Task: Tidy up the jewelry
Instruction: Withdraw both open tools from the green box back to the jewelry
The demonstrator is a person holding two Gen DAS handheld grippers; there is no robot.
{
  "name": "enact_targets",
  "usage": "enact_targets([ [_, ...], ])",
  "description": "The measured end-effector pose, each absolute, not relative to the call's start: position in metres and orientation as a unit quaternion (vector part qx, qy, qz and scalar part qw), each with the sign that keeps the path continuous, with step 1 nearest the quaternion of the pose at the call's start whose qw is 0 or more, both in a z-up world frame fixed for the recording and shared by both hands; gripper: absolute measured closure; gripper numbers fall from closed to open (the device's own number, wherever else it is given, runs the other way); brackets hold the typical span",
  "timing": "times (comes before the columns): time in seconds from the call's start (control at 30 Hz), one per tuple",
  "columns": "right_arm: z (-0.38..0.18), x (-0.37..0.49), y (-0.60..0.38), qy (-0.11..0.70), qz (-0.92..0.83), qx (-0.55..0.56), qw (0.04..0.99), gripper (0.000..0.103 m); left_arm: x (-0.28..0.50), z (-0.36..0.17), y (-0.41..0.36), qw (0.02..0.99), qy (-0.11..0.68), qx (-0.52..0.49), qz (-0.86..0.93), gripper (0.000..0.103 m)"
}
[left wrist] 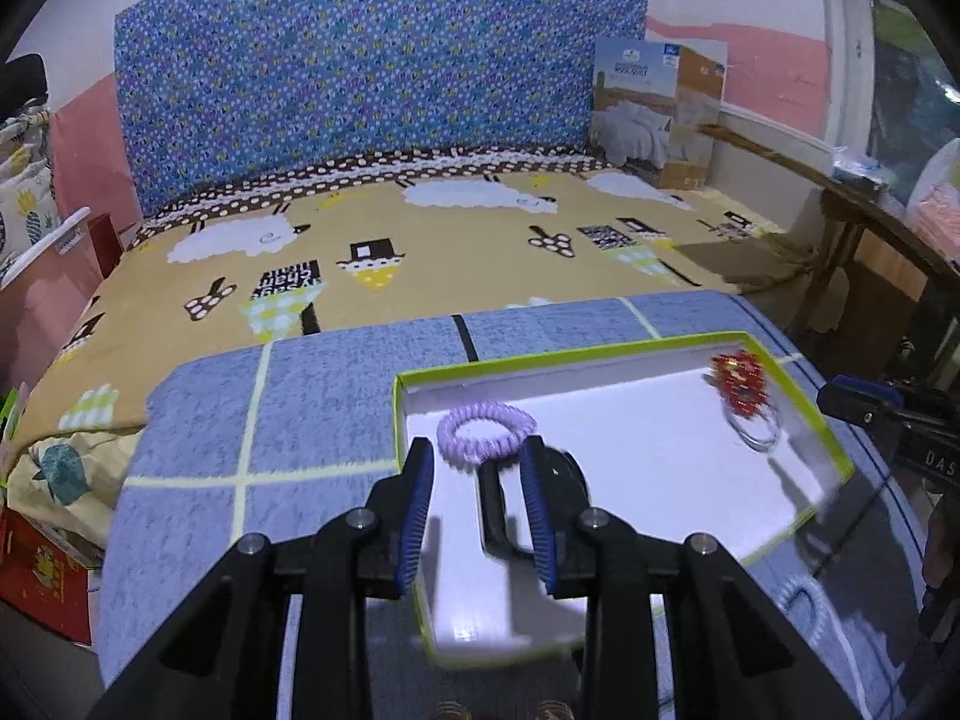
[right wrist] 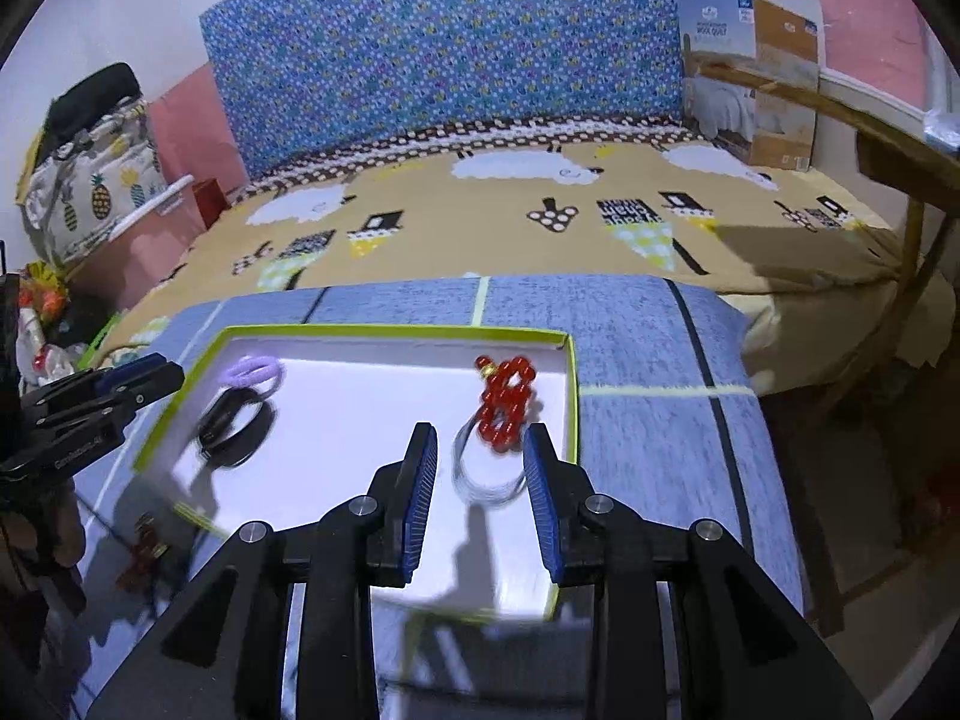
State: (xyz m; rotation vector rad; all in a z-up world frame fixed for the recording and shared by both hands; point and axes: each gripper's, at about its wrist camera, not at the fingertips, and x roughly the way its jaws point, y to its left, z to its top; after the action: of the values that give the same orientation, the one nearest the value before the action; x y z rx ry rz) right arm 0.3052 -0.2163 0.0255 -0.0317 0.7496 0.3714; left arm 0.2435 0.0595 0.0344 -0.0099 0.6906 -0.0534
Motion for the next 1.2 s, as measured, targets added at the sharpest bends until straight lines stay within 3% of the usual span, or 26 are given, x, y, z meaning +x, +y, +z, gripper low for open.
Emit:
enact_targets([
  [0.53,0.043,0.170,-0.227,0.324,0.200,-0.008,0.925,0.072,0.123,0.047,0.052,0.951,0.307,-0.022,-0.034,0.072],
  [1.2,0.027,0.103,-0.224,0.313,0.213,-0.008,0.926,0.072,0.046,0.029,0.041,0.955,0.296,-0.007,-0.037,0.072],
])
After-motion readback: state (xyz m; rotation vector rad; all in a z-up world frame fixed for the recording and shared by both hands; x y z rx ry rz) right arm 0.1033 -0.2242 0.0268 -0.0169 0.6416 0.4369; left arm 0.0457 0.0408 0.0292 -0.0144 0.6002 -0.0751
